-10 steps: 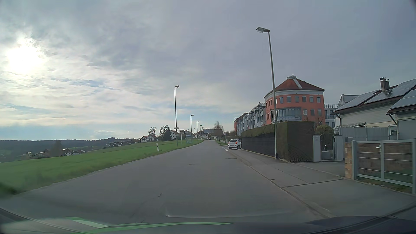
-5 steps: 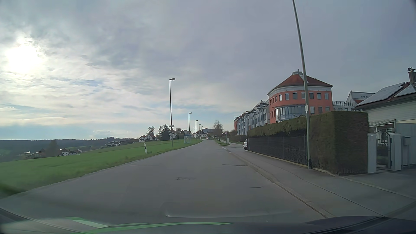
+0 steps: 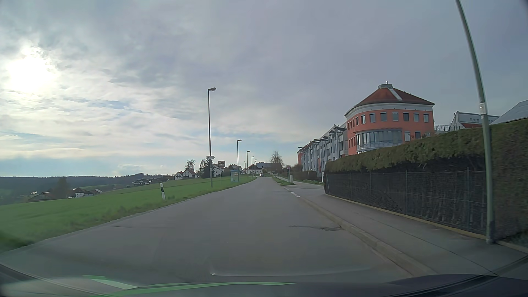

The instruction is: Follow the waypoints while adhering to traffic rules and regulations

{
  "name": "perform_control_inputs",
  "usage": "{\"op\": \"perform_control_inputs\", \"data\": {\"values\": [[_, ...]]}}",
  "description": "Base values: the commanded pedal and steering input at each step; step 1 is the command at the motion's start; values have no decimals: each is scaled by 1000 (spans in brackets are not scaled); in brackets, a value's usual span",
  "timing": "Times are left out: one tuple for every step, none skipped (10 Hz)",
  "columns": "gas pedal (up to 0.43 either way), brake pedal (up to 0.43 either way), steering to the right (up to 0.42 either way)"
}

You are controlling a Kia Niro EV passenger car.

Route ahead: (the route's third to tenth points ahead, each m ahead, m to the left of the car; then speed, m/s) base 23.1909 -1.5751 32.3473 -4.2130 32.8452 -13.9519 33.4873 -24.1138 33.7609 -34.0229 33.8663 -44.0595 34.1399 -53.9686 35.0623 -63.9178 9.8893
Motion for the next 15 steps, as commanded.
{"op": "perform_control_inputs", "data": {"values": [[0,122,0],[0,146,0],[0,165,0],[0,177,0],[0,195,0],[0,201,0],[0,201,0],[0,201,0],[0,201,0],[0,201,0],[0,201,0],[0,195,0],[0,195,0],[0,195,1],[0,195,2]]}}
